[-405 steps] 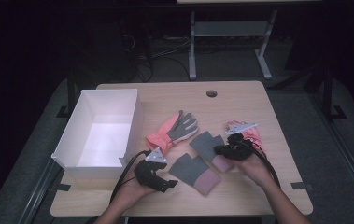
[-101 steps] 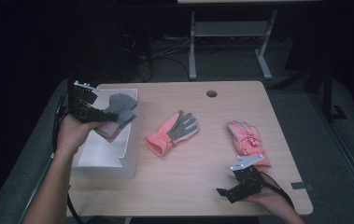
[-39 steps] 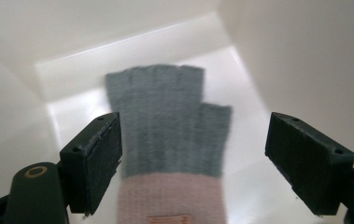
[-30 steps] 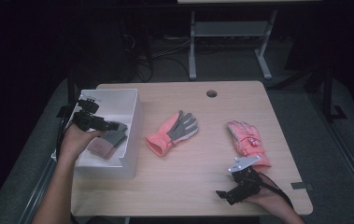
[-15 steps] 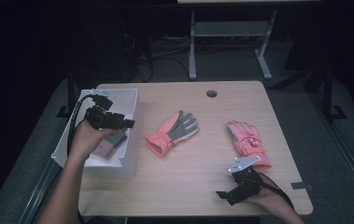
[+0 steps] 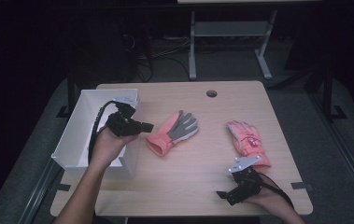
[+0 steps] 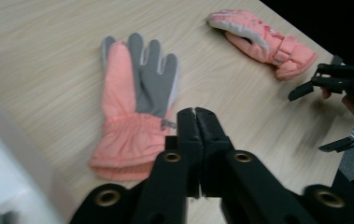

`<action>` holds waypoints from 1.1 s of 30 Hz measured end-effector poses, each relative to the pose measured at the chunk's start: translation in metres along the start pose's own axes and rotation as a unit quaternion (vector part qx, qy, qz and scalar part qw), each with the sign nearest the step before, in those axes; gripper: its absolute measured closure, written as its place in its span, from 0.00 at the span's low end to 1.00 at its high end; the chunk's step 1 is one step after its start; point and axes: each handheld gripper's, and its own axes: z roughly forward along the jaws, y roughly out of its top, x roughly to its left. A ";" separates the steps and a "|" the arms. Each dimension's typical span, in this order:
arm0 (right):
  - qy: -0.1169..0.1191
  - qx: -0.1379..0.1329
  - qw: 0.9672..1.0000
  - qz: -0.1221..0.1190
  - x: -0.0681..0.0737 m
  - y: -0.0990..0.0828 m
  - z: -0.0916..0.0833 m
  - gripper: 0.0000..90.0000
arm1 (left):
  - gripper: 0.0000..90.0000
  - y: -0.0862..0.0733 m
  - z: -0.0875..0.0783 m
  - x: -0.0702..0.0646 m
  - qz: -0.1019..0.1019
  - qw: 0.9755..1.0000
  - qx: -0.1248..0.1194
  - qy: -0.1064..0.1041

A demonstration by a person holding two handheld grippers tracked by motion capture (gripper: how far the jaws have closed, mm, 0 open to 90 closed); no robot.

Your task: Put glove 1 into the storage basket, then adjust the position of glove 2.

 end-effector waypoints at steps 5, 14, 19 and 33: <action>0.002 0.001 1.000 -0.002 0.001 0.000 0.001 0.02 | 1.00 0.003 0.014 -0.017 0.013 1.000 0.001 -0.007; 0.004 0.001 1.000 -0.008 0.000 0.000 0.002 0.02 | 1.00 0.007 0.055 -0.040 0.029 0.999 0.003 -0.017; 0.005 0.004 1.000 -0.007 0.000 -0.001 0.001 0.02 | 1.00 0.005 0.081 -0.039 0.036 0.999 0.016 -0.004; 0.005 0.009 1.000 -0.011 0.000 -0.001 0.003 0.02 | 1.00 0.001 0.123 -0.002 0.025 0.997 0.033 0.070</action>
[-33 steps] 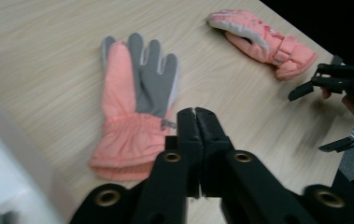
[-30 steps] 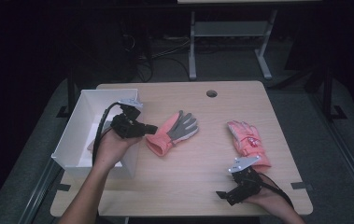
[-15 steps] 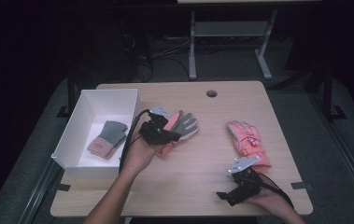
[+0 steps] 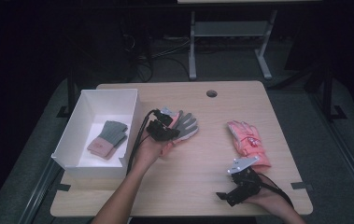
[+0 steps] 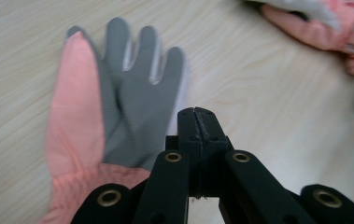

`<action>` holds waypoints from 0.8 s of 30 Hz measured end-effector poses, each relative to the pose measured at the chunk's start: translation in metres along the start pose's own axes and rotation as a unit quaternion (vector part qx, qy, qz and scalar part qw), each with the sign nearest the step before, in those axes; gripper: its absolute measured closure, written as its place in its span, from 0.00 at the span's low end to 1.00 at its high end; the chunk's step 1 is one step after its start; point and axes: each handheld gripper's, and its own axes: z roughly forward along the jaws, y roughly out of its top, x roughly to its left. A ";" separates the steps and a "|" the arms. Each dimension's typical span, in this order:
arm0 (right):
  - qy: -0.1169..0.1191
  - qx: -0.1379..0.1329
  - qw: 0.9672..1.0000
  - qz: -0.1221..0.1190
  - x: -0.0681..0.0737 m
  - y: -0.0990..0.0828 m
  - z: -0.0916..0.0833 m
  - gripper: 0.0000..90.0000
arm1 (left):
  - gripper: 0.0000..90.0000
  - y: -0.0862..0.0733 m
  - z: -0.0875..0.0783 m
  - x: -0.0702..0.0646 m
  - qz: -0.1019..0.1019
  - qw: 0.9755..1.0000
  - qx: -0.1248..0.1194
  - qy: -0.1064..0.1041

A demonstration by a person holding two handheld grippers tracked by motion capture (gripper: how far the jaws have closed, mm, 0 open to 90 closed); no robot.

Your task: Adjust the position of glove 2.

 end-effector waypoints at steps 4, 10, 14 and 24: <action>-0.001 -0.001 1.000 0.001 0.000 -0.001 -0.001 0.02 | 1.00 -0.002 0.008 0.009 -0.003 1.000 0.007 0.026; -0.002 -0.004 1.000 0.000 -0.001 -0.002 -0.002 0.02 | 1.00 -0.006 0.018 0.018 -0.018 0.999 0.016 0.039; -0.002 -0.002 1.000 0.001 0.000 -0.002 -0.002 0.02 | 1.00 -0.009 0.023 0.023 -0.027 0.999 0.021 0.038; -0.001 -0.003 1.000 0.002 0.000 -0.002 -0.002 0.02 | 1.00 -0.014 0.024 0.010 -0.024 0.999 0.035 0.001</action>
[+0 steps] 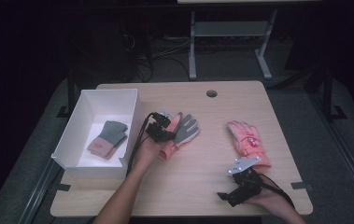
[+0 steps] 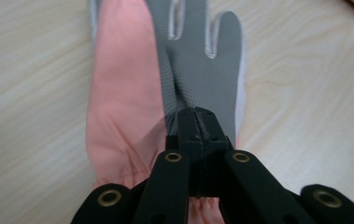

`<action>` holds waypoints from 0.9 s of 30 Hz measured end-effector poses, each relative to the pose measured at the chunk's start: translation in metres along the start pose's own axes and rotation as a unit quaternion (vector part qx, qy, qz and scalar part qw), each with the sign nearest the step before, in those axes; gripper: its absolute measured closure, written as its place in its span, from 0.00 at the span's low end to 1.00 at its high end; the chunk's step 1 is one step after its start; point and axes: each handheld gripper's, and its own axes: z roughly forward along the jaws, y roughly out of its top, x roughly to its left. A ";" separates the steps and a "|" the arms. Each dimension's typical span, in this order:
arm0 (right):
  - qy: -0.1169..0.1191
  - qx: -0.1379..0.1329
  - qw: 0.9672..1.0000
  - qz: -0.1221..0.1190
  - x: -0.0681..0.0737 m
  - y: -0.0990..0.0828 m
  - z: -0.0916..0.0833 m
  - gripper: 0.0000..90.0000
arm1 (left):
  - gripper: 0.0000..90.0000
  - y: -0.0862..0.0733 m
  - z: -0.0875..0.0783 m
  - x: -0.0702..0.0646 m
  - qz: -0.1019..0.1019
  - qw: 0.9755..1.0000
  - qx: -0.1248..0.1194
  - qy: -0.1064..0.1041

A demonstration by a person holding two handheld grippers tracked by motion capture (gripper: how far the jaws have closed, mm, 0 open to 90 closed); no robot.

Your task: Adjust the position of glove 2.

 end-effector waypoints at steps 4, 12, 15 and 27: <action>-0.001 0.001 1.000 -0.002 0.000 0.000 0.001 0.02 | 1.00 -0.004 -0.001 -0.012 0.012 1.000 0.009 -0.020; -0.002 0.000 1.000 -0.001 0.000 0.000 0.000 0.02 | 1.00 -0.016 -0.005 -0.038 0.030 0.997 0.020 -0.063; -0.002 0.001 1.000 -0.001 0.000 0.000 0.000 0.02 | 1.00 -0.021 -0.007 -0.047 0.045 0.995 0.030 -0.079; -0.002 0.000 1.000 -0.001 0.000 0.000 0.000 0.02 | 1.00 -0.027 -0.021 -0.067 0.054 0.993 0.012 -0.109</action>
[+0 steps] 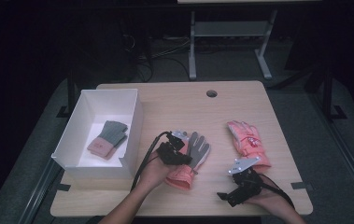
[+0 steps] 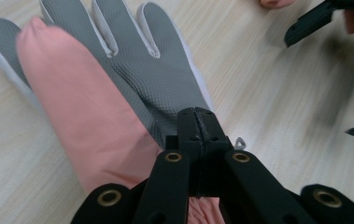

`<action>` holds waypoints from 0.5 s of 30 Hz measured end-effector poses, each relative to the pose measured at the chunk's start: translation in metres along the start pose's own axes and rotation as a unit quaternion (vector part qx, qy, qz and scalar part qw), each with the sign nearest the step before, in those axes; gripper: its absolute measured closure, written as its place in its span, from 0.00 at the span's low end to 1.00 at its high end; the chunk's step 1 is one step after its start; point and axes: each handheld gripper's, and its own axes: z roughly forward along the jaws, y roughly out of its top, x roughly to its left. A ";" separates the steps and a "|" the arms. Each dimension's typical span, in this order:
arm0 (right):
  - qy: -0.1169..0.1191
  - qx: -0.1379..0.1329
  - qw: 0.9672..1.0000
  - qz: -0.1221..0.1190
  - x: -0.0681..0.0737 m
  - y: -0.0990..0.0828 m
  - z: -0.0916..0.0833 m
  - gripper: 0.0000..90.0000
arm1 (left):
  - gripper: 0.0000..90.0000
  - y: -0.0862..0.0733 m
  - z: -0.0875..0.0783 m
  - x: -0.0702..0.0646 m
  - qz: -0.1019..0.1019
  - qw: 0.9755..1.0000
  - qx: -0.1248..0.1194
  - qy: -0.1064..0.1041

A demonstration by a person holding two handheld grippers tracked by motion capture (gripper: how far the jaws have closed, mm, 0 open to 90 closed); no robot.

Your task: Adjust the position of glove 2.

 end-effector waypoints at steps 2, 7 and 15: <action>0.001 -0.001 1.000 0.000 0.000 0.000 0.000 0.02 | 1.00 -0.004 -0.010 0.002 0.003 1.000 -0.003 0.005; 0.000 0.000 1.000 -0.002 0.000 0.000 0.001 0.02 | 1.00 -0.022 -0.023 0.002 -0.008 0.999 -0.016 0.034; -0.001 0.001 1.000 -0.001 0.000 0.000 0.001 0.02 | 1.00 -0.040 -0.030 0.002 -0.013 0.998 0.007 0.061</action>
